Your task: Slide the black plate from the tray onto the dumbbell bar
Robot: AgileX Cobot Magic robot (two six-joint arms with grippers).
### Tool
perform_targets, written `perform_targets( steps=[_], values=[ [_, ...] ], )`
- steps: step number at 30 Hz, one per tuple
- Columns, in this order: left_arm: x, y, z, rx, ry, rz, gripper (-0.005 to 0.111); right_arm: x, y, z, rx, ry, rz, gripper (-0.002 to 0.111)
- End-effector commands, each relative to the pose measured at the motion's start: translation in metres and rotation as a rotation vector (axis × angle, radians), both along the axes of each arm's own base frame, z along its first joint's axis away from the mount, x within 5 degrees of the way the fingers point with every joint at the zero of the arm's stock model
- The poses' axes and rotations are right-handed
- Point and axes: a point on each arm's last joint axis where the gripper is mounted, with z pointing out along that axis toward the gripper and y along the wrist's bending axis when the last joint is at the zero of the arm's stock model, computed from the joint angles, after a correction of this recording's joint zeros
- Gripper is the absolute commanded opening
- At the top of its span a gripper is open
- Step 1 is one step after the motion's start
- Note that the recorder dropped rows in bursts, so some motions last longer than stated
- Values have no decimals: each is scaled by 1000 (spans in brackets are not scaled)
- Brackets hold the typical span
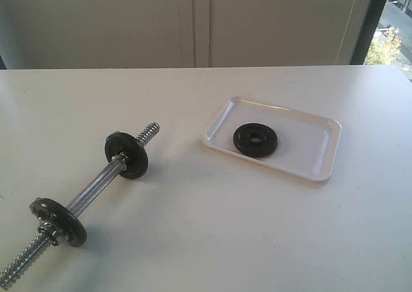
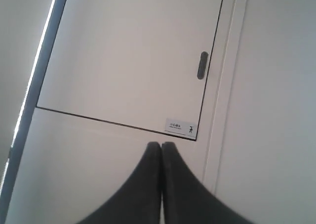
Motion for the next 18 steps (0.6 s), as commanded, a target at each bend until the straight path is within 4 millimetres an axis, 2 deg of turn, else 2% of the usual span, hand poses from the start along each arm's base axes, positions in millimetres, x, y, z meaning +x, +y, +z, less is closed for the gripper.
perform_targets(
  steps=[1, 4, 7, 12, 18],
  values=[
    [13, -1, 28, 84, 27, 45, 0, 0, -1, 0, -16, -10, -6, 0],
    [28, -2, 36, 144, 94, 68, 0, 0, -1, 0, -16, -10, -6, 0],
    [44, -3, 36, 203, 186, 82, 0, 0, -1, 0, -16, -10, -6, 0],
    [67, -6, 28, 240, 441, 37, 0, 0, -1, 1, -16, -12, -6, 0],
    [90, -10, 37, 291, 705, -22, 0, 0, -1, 1, -16, -12, -6, 0]
  ],
)
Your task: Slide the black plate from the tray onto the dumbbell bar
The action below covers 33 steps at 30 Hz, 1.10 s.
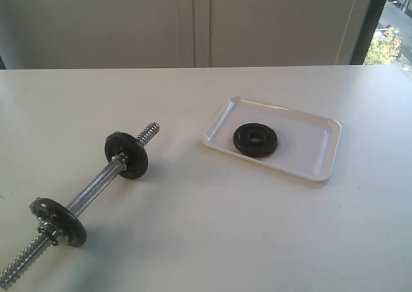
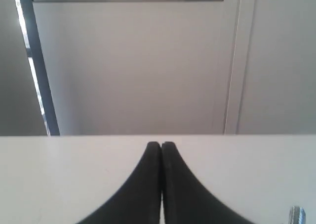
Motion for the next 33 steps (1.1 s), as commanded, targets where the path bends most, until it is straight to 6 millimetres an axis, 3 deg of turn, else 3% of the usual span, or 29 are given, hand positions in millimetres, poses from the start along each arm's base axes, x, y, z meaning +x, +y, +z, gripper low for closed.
perform_targets(
  steps=[1, 8, 13, 22, 33],
  values=[
    [16, -4, 10, 29, 215, -39, 0, 0, -1, 1, -16, -12, -6, 0],
    [52, -13, 18, 159, 636, -144, 0, 0, -1, 1, -16, -12, -6, 0],
    [79, -33, 16, 263, 852, -285, 0, 0, -1, 1, -16, -12, -6, 0],
    [114, -75, -5, 378, 1018, -457, 0, 0, -1, 1, -16, -12, -6, 0],
    [138, -99, -38, 344, 1137, -523, 0, 0, -1, 1, -16, -12, -6, 0]
  ],
)
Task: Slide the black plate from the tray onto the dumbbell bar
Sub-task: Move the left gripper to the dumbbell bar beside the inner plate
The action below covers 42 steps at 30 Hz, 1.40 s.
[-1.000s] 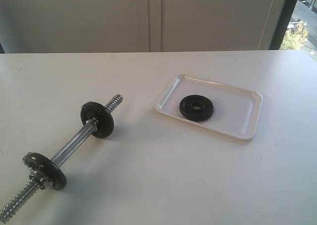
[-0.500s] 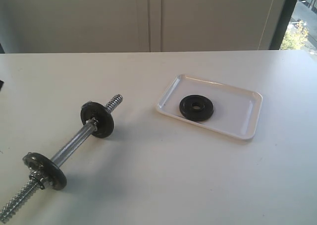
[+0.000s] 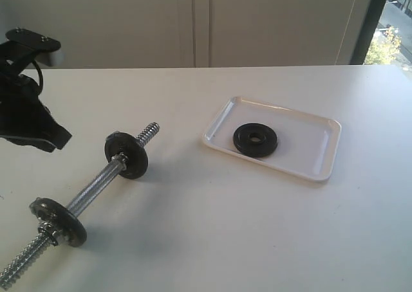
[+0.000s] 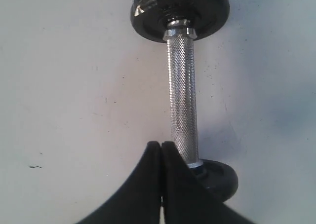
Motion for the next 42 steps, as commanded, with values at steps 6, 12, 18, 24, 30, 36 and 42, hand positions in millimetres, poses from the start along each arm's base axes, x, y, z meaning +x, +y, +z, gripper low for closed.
perform_targets(
  steps=[6, 12, 18, 24, 30, 36, 42],
  values=[
    [14, -14, -21, -76, 74, 26, 0, 0, -1, 1, -16, -12, -6, 0],
    [20, -20, -26, -135, 73, 54, 0, 0, -1, 1, -16, -12, -6, 0],
    [30, -25, -36, -176, 73, 85, 0, 0, -1, 1, -16, -12, -6, 0],
    [39, -28, -45, -166, 33, 38, 0, 0, -1, 1, -16, -12, -6, 0],
    [43, -30, -55, -159, 55, 23, 0, 0, -1, 1, -16, -12, -6, 0],
    [45, -32, -60, -176, 67, 38, 21, 0, -1, 1, -16, -12, -6, 0],
    [47, -33, -60, -164, 35, -4, 56, 0, -1, 1, -16, -12, -6, 0]
  ],
)
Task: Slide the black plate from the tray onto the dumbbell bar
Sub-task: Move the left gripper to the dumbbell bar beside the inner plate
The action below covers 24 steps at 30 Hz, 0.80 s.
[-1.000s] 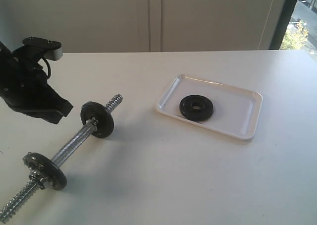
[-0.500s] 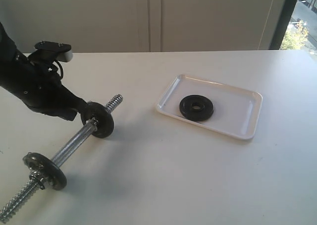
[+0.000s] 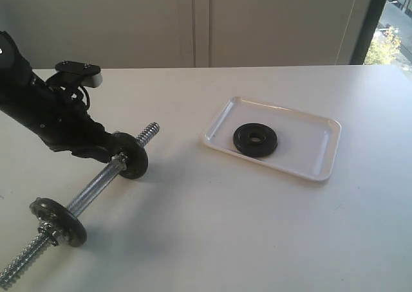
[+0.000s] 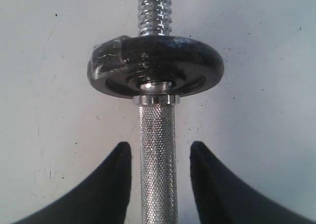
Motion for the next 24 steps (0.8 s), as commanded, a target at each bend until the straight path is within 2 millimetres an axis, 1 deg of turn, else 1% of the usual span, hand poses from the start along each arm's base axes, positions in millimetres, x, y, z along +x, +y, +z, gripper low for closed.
perform_targets(
  steps=[1, 2, 6, 9, 11, 18, 24],
  values=[
    [0, -4, 2, -12, -13, -22, 60, 0, -1, 1, -16, -12, -7, 0],
    [1, -4, 1, -13, -16, -19, 65, 0, -1, 1, -16, -12, -7, 0],
    [4, -5, -9, -10, 13, -16, 72, 0, -1, 1, -16, -12, -7, 0],
    [8, -8, -22, -24, 53, 5, 72, 0, -1, 1, -16, -12, -7, 0],
    [10, -9, -27, -20, 62, 7, 72, 0, -1, 1, -16, -12, -7, 0],
    [13, -10, -37, 8, 57, -57, 72, 0, -1, 1, -16, -12, -7, 0],
    [15, -11, -46, 8, 71, -59, 72, 0, -1, 1, -16, -12, -7, 0]
  ],
)
